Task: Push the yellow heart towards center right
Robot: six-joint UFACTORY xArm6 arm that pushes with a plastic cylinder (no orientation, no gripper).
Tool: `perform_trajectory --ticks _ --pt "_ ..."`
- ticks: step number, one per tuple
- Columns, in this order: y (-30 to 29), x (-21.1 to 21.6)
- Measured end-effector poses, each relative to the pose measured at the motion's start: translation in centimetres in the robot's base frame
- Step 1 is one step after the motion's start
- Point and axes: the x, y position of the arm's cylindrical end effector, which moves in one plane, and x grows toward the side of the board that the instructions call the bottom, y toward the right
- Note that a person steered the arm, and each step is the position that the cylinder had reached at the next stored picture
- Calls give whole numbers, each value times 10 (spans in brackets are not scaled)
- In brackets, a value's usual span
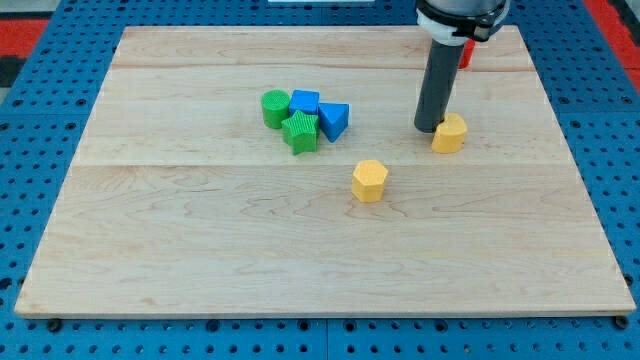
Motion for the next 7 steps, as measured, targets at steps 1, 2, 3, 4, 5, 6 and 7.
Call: perform_trajectory --ticks 1,2,3,4,5,6,7 --pt "-12 0" --pt "-30 2" --pt "-18 2" --pt "13 4" --pt "38 7" --pt "36 7" --pt "-20 11"
